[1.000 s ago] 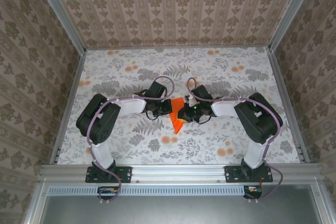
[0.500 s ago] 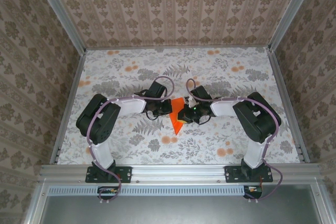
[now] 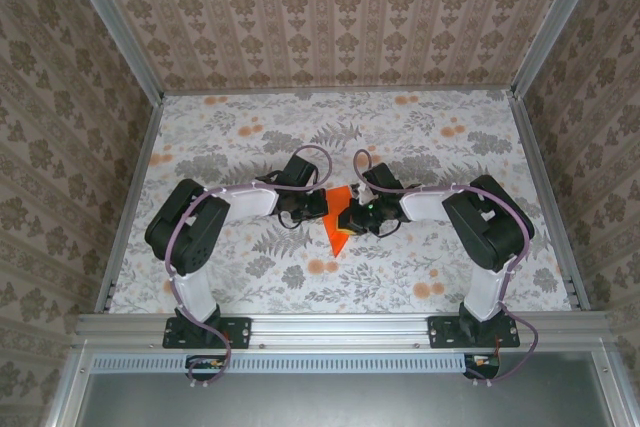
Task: Fold a paper plane with a square sheet of paper (pick it up from the middle)
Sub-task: Third fold the triangle at the center of the table.
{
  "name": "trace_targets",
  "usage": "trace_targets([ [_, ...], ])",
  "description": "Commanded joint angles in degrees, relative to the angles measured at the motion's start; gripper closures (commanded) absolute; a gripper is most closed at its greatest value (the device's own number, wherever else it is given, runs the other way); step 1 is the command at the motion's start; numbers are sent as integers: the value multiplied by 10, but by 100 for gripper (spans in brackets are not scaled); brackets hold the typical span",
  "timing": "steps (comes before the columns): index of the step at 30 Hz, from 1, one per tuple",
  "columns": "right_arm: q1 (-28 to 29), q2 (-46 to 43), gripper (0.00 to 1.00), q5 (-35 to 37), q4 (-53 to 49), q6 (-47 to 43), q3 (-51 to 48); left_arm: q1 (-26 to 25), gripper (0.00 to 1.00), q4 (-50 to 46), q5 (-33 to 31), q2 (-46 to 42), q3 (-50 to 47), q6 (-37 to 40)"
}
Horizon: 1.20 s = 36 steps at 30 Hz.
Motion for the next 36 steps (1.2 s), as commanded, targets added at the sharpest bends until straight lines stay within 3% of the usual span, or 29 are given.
trace_targets([
  [1,5,13,92,-16,-10,-11,14,-7,96,-24,1,24,-5,7],
  [36,7,27,92,-23,-7,-22,26,-9,96,-20,3,24,-10,7],
])
